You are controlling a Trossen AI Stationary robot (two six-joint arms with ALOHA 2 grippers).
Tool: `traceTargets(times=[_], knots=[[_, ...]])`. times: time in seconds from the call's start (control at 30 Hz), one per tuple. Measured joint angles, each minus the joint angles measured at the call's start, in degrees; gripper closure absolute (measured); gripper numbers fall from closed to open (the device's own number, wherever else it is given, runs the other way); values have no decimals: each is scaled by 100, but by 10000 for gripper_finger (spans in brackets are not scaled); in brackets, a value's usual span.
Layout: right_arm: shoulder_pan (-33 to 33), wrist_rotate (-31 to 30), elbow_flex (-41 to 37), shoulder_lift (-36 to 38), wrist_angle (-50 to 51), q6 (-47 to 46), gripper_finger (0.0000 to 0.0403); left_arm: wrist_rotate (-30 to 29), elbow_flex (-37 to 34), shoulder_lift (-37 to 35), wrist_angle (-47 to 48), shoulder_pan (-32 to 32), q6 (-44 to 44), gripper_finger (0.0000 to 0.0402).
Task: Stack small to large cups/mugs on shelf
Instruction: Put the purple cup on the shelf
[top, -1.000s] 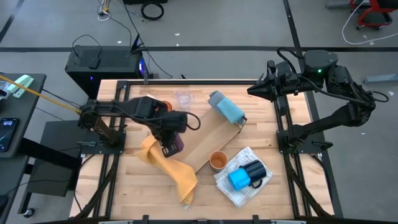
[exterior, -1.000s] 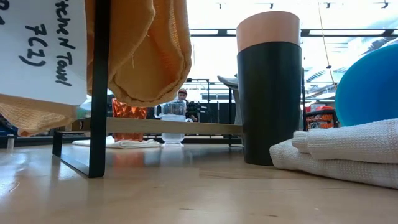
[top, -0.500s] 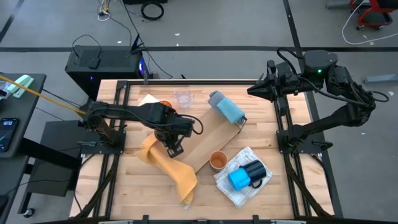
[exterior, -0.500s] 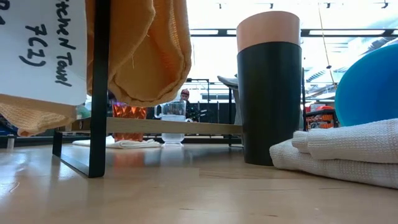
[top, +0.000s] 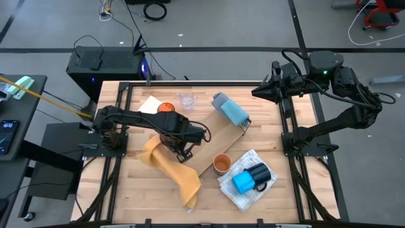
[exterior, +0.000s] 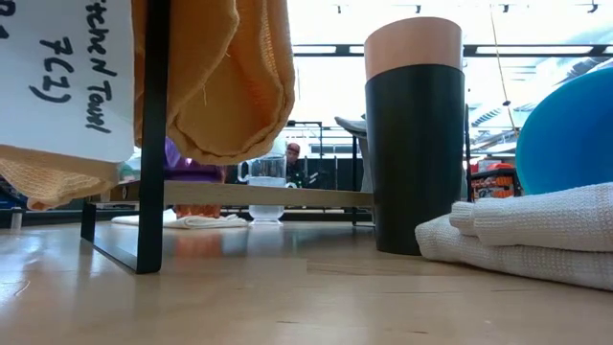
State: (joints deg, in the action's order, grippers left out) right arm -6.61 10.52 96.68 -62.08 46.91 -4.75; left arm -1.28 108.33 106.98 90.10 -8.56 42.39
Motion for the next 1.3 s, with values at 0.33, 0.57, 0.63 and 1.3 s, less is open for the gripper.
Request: traceTargets(times=[0.33, 0.57, 0.63, 1.3], knots=[[0, 1, 0, 0, 1, -12, 362, -22, 0, 0, -160, -47, 478, 390], [0, 2, 0, 0, 1, -2, 362, -19, 0, 0, -187, -98, 554, 390], [0, 2, 0, 0, 1, -2, 362, -17, 0, 0, -172, -98, 620, 390], [0, 2, 0, -2, -12, -18, 362, 86, 20, 212, -428, -225, 776, 390]])
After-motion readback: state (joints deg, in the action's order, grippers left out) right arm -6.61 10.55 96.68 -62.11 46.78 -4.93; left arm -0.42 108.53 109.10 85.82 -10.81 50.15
